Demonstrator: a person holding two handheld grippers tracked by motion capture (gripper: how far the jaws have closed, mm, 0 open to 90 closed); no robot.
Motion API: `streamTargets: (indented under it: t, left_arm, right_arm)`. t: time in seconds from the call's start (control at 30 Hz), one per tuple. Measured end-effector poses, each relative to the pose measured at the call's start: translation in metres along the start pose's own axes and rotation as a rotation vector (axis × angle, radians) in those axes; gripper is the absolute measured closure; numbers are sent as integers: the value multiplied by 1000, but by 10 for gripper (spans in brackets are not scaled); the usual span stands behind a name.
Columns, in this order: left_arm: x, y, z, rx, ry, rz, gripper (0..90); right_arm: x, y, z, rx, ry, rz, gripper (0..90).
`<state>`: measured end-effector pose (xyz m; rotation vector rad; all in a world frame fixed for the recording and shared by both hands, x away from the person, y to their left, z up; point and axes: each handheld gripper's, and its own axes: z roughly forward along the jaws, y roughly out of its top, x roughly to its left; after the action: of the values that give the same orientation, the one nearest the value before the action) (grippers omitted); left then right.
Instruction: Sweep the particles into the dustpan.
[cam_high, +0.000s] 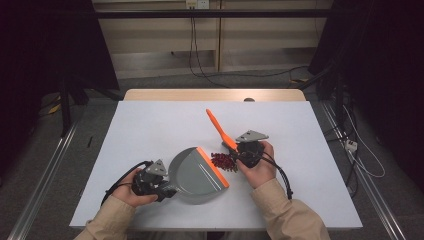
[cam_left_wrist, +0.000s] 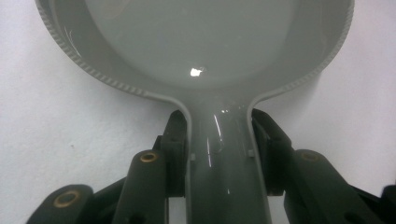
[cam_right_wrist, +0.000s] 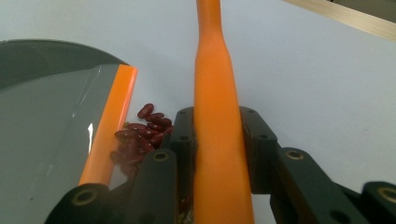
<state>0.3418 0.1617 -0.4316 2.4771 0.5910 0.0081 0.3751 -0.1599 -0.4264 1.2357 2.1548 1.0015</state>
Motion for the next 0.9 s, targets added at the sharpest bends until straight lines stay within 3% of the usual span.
streamTargets:
  t: [0.9]
  left_arm:
    - [-1,3,2,18,-23,13,625]
  right_arm:
    - [11,0,2,-23,35,20,702]
